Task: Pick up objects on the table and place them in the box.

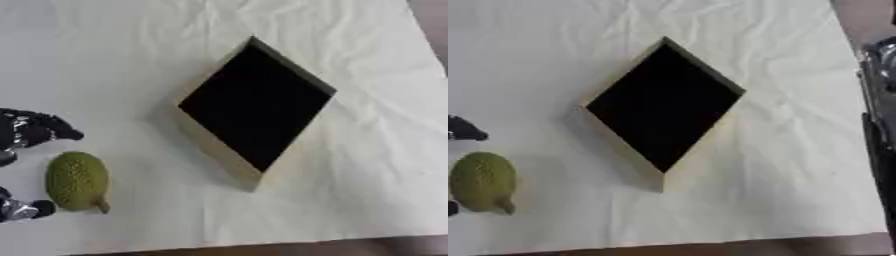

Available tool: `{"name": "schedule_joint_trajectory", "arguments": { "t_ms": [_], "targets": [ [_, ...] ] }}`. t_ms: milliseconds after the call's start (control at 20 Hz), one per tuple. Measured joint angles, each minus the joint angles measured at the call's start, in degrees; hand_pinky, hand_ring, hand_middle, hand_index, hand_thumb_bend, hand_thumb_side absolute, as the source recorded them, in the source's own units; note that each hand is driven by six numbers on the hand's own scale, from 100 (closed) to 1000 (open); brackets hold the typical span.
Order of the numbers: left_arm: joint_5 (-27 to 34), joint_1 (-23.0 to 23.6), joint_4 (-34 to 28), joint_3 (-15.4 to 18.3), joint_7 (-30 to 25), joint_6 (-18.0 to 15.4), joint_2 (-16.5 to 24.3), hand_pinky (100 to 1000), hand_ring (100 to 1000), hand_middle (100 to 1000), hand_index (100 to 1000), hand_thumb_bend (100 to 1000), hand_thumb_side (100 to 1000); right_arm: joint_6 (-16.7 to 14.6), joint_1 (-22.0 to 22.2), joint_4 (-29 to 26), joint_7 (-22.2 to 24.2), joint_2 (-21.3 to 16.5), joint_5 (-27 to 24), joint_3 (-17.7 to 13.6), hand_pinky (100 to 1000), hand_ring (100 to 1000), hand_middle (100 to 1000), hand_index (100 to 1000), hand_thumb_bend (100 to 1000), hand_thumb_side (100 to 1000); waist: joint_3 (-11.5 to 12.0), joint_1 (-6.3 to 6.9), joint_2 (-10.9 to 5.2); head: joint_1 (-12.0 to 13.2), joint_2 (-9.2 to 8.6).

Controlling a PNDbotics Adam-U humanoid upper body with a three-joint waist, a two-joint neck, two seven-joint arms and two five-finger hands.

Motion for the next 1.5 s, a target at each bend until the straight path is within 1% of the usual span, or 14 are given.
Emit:
{"name": "schedule_joint_trajectory", "arguments": {
  "t_ms": [450,600,700,800,950,1100,1250,1500],
  "targets": [
    [-0.1,-1.43,2.17,-1.12,-3.01,-0.53,-1.75,649,751,746,886,617,198,0.06,0.0,0.0,-0.06,0.43,-0.08,0.01,823,656,622,801,332,565,-0.22,-0.04,0.13,0.13,-0.02],
    [-0.11,-1.76,2.71,-1.56,-4.3,-0.89,-2.31,640,740,729,868,606,180,0.06,0.0,0.0,-0.06,0.44,-0.09,0.02,823,656,622,801,331,566,-0.26,-0.05,0.16,0.13,-0.03],
    [-0.11,-2.01,2.95,-1.76,-4.9,-1.12,-2.56,601,694,687,830,555,135,0.06,0.0,0.0,-0.06,0.44,-0.1,0.02,824,656,622,802,331,566,-0.29,-0.06,0.17,0.14,-0.03],
    [-0.11,-2.09,3.03,-1.85,-5.24,-1.22,-2.86,563,650,656,793,503,110,0.06,0.0,0.0,-0.06,0.45,-0.11,0.02,824,657,622,802,332,566,-0.29,-0.06,0.17,0.14,-0.03],
    [-0.39,-2.29,3.13,-2.08,-5.33,-1.27,-3.03,515,604,617,755,435,100,0.06,0.01,0.0,-0.06,0.47,-0.15,0.02,824,657,622,802,330,566,-0.32,-0.05,0.17,0.14,-0.03],
    [-0.73,-2.47,3.36,-2.12,-5.38,-1.43,-3.51,478,582,592,725,397,100,0.07,0.04,0.0,-0.07,0.54,-0.21,0.02,825,657,622,802,330,566,-0.38,-0.05,0.17,0.14,-0.03],
    [-0.78,-2.47,3.23,-2.12,-4.99,-1.72,-3.53,466,571,583,715,369,100,0.09,0.07,0.0,-0.1,0.63,-0.23,0.02,825,657,622,802,330,565,-0.4,-0.04,0.17,0.14,-0.03],
    [-0.82,-1.8,1.13,-1.96,-4.36,-1.96,-3.47,450,558,575,705,346,100,0.15,0.41,0.0,-0.17,0.87,-0.25,0.02,826,657,621,802,330,565,-0.4,-0.02,0.17,0.11,-0.03]
  ]
}}
